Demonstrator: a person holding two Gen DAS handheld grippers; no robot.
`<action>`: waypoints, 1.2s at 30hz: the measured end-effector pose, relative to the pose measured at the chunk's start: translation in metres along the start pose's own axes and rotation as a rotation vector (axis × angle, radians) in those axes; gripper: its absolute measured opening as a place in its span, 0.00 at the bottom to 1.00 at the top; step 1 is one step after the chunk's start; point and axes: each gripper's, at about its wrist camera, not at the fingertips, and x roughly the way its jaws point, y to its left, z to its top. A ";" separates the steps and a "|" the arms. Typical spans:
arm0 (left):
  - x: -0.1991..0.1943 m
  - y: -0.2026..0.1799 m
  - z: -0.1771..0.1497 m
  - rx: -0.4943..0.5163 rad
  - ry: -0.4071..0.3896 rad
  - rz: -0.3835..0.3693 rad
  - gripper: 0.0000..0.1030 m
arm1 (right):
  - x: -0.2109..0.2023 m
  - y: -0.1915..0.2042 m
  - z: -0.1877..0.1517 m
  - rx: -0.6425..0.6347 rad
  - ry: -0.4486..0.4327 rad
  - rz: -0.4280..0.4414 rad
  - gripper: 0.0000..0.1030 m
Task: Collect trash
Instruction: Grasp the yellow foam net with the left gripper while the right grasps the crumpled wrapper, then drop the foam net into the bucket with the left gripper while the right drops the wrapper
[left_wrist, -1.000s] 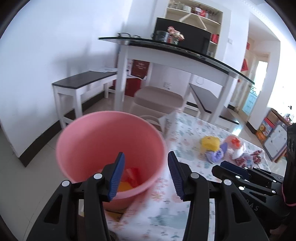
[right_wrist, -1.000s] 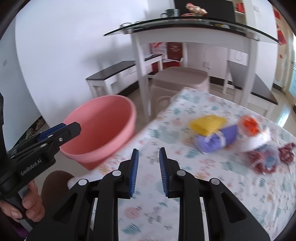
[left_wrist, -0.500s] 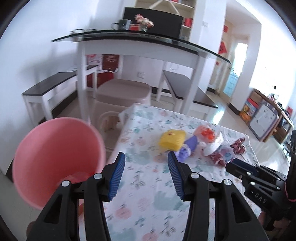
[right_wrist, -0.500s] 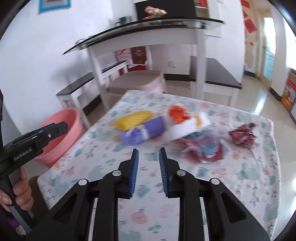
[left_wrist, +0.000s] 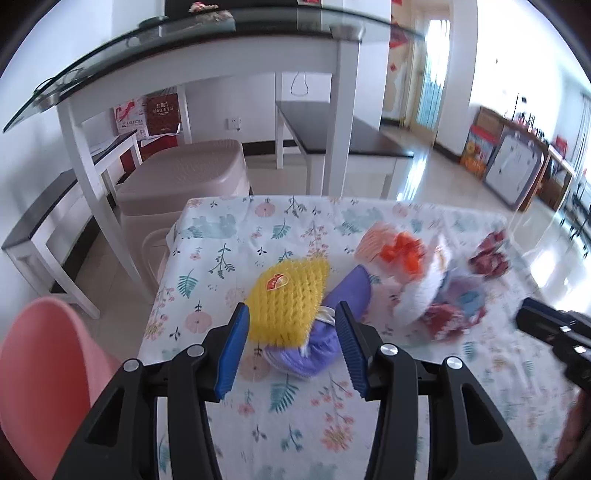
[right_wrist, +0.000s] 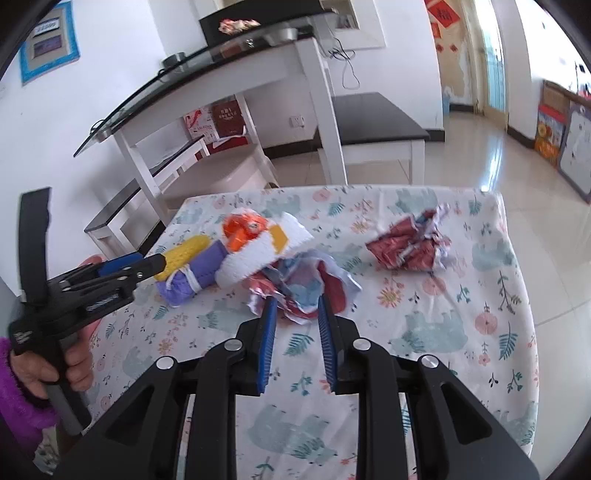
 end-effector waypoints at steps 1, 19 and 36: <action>0.004 0.000 0.000 0.002 0.006 0.004 0.46 | 0.000 -0.003 0.001 0.010 -0.003 -0.006 0.23; -0.006 0.017 -0.013 -0.087 -0.019 -0.025 0.08 | 0.028 -0.086 0.040 0.199 -0.052 -0.181 0.41; -0.028 0.018 -0.021 -0.128 -0.026 -0.028 0.08 | 0.035 -0.082 0.022 0.170 -0.008 -0.142 0.18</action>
